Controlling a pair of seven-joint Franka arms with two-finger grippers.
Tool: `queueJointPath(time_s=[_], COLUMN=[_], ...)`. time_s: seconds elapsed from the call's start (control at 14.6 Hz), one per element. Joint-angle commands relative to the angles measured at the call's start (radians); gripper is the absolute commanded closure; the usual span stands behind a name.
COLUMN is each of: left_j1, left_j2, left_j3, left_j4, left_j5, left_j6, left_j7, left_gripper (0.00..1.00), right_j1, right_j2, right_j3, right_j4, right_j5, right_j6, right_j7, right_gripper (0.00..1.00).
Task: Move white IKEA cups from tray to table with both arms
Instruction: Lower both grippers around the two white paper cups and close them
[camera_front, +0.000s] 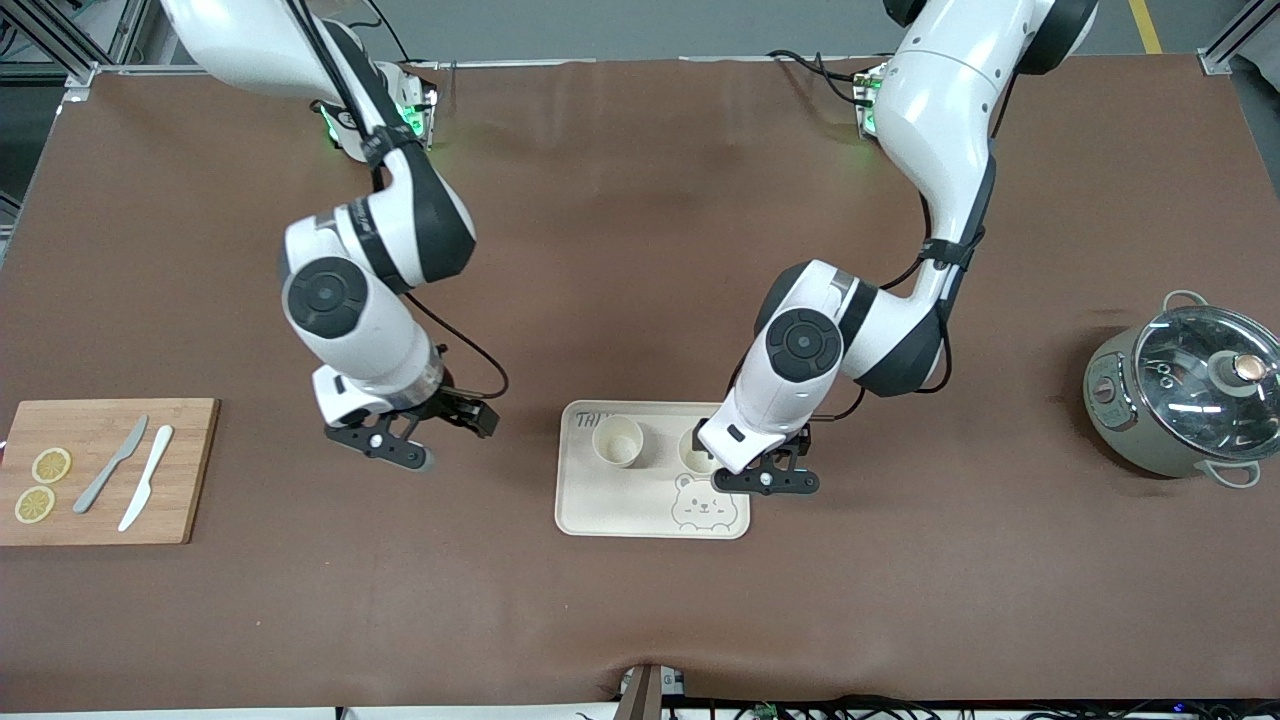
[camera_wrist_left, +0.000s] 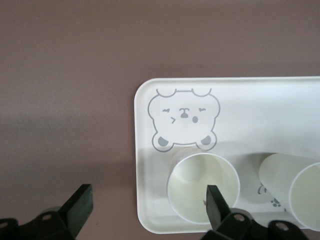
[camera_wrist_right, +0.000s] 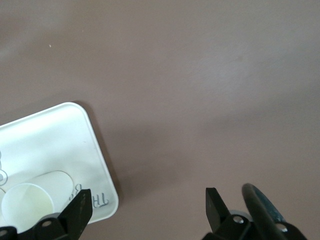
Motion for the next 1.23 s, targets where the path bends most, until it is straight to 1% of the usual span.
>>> queueJointPath(time_s=[0.0,0.21,0.27,0.41,0.55,0.89,1.03,1.16], left_j1=[-0.011,-0.012,-0.012,-0.012,-0.014,-0.025,-0.025,-0.025], left_j2=[0.038,0.035,0.027,0.024,0.024,0.035,0.05,0.062], left_j3=[0.012,0.01,0.008,0.005,0.004,0.004,0.004,0.004], left_j4=[0.014,-0.009,-0.027,-0.035,-0.044,-0.044,-0.044,-0.036], left_j5=[0.017,0.009,0.009,0.007,0.009,0.009,0.01,0.012], left_j6=[0.0,-0.002,-0.002,-0.006,-0.008,0.02,0.052,0.055], left_j7=[-0.017,-0.017,-0.017,-0.025,-0.051,-0.066,-0.065,-0.063], left_gripper=[0.0,0.0,0.0,0.0,0.0,0.0,0.0,0.0], right_j1=[0.049,0.078,0.081,0.097,0.112,0.146,0.153,0.163], right_j2=[0.092,0.121,0.131,0.148,0.16,0.195,0.203,0.212], right_j3=[-0.006,-0.003,-0.001,0.0,0.0,0.0,0.0,0.0], right_j4=[0.068,0.074,0.086,0.1,0.102,0.102,0.102,0.102], right_j5=[0.007,0.008,0.024,0.083,0.105,0.105,0.105,0.103], right_j6=[0.028,0.048,0.048,0.065,0.096,0.146,0.162,0.169], right_j7=[0.098,0.124,0.126,0.134,0.152,0.219,0.221,0.224], right_gripper=[0.0,0.0,0.0,0.0,0.0,0.0,0.0,0.0])
